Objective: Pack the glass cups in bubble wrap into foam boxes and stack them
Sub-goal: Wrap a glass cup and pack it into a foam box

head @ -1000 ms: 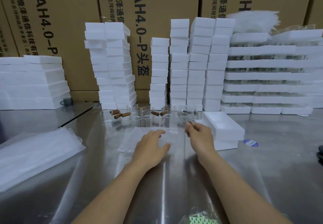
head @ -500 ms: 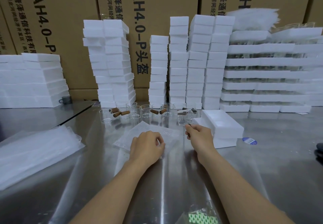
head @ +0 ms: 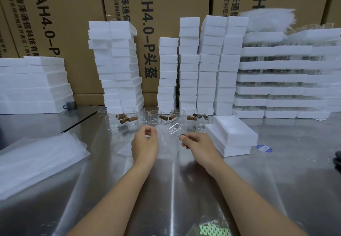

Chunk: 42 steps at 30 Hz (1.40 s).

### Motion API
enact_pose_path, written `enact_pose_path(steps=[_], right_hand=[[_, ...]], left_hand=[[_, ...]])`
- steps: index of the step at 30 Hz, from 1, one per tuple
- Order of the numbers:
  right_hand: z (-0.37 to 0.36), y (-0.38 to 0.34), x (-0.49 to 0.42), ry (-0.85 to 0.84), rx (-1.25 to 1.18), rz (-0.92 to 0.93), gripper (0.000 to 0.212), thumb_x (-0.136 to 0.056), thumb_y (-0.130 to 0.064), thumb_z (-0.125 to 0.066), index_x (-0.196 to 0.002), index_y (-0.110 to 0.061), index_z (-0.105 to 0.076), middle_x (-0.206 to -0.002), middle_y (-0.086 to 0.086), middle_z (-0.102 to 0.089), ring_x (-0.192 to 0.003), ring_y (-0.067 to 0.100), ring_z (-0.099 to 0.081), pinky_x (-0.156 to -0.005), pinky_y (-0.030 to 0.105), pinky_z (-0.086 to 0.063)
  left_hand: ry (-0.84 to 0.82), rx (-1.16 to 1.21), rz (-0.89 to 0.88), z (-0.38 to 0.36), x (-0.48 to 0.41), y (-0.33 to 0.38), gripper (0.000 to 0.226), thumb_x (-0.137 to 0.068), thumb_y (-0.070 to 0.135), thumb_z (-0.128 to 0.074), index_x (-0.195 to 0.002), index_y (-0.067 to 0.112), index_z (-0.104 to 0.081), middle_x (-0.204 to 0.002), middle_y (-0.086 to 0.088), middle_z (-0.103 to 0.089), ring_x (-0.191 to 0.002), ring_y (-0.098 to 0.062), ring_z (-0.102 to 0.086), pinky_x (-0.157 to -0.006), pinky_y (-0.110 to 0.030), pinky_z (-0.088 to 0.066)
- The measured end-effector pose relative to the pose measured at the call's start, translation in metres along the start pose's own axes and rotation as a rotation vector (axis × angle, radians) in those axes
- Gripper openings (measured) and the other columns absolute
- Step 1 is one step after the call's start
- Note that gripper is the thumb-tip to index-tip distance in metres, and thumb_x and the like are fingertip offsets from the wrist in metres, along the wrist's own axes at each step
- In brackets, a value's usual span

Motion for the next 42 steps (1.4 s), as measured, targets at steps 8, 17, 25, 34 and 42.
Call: enact_pose_path(steps=[8,17,25,34,42], right_hand=[[-0.017,-0.002,0.004,-0.099,0.209,0.079,0.011,-0.096,-0.029,-0.073,-0.098,-0.024,-0.082,-0.083,-0.013,-0.075,-0.075,-0.004,-0.065,-0.071,0.010,-0.042],[-0.012,-0.004,0.004,-0.041,0.370,0.090,0.013,-0.096,-0.034,-0.069,-0.096,-0.027,-0.081,-0.084,-0.013,-0.075,-0.081,0.002,-0.067,-0.075,0.022,-0.048],[0.010,0.001,0.004,0.087,-0.020,-0.054,0.015,-0.093,-0.021,-0.075,-0.082,-0.011,-0.078,-0.068,-0.005,-0.070,-0.068,0.005,-0.060,-0.071,0.023,-0.045],[-0.002,-0.007,0.011,-0.072,-0.326,-0.051,0.023,-0.087,-0.003,-0.078,-0.108,-0.009,-0.075,-0.100,0.009,-0.077,-0.093,0.016,-0.073,-0.082,0.032,-0.062],[-0.004,0.008,0.010,-0.063,-0.317,-0.147,0.024,-0.093,0.001,-0.071,-0.106,-0.018,-0.075,-0.105,0.006,-0.078,-0.105,0.024,-0.073,-0.094,0.041,-0.061]], left_hand=[[0.158,0.212,0.126,0.017,-0.004,-0.014,0.014,-0.109,0.026,-0.056,-0.100,0.024,-0.066,-0.096,0.017,-0.062,-0.088,-0.003,-0.058,-0.079,-0.030,-0.042],[-0.121,-0.104,-0.405,-0.014,0.022,0.046,0.013,-0.106,0.028,-0.062,-0.095,0.028,-0.069,-0.107,0.011,-0.062,-0.104,-0.012,-0.061,-0.088,-0.033,-0.049],[-0.228,-0.208,-0.668,-0.030,0.051,0.070,0.007,-0.104,0.034,-0.066,-0.099,0.032,-0.070,-0.109,0.021,-0.053,-0.109,-0.005,-0.053,-0.088,-0.019,-0.043],[-0.319,-0.104,-0.925,-0.036,0.095,0.107,0.010,-0.101,0.030,-0.067,-0.103,0.025,-0.075,-0.108,0.019,-0.062,-0.107,-0.007,-0.056,-0.091,-0.025,-0.046],[0.080,0.014,-0.530,0.025,0.037,0.087,0.037,-0.096,0.022,-0.068,-0.132,0.030,-0.061,-0.127,0.015,-0.060,-0.121,-0.014,-0.057,-0.106,-0.037,-0.044]])
Point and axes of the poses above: each hand's wrist, its own x-axis away from the middle knuckle, its own z-axis out of the back of the hand, y = z × x, the point moved 10 cm from there along -x, towards the middle knuckle
